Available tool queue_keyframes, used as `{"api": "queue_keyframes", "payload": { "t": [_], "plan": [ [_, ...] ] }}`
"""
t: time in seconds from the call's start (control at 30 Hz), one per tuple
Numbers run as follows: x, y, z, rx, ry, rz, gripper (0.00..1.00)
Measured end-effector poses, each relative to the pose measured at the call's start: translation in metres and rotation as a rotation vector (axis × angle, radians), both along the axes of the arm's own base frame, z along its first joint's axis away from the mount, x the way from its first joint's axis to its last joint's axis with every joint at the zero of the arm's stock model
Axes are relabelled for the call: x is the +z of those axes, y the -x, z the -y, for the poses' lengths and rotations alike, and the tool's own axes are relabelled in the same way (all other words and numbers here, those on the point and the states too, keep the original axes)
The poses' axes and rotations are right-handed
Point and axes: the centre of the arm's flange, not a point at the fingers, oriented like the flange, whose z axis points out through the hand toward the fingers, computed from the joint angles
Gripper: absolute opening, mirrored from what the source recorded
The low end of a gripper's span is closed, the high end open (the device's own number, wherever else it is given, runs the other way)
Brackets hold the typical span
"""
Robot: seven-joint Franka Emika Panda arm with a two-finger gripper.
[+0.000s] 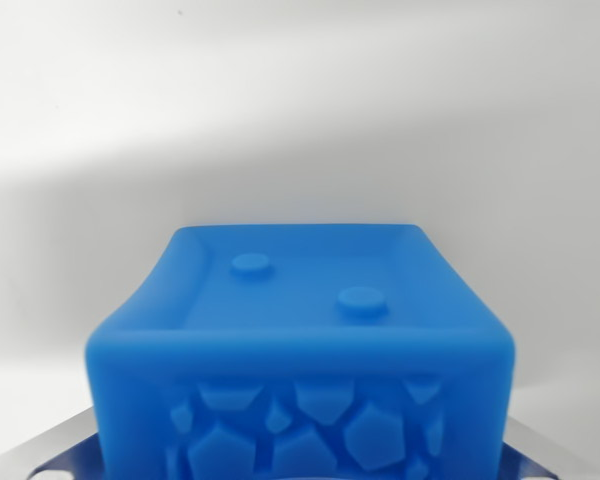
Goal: Stack cube
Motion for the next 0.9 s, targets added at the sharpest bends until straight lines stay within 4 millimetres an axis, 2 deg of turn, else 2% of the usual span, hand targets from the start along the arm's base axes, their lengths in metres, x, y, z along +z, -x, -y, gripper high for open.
{"api": "queue_keyframes", "payload": {
  "t": [0.37, 0.9],
  "plan": [
    [0.018, -0.001, 0.000, 0.000, -0.001, 0.004, 0.00],
    [0.061, -0.001, 0.000, 0.000, -0.002, 0.005, 0.00]
  ]
}}
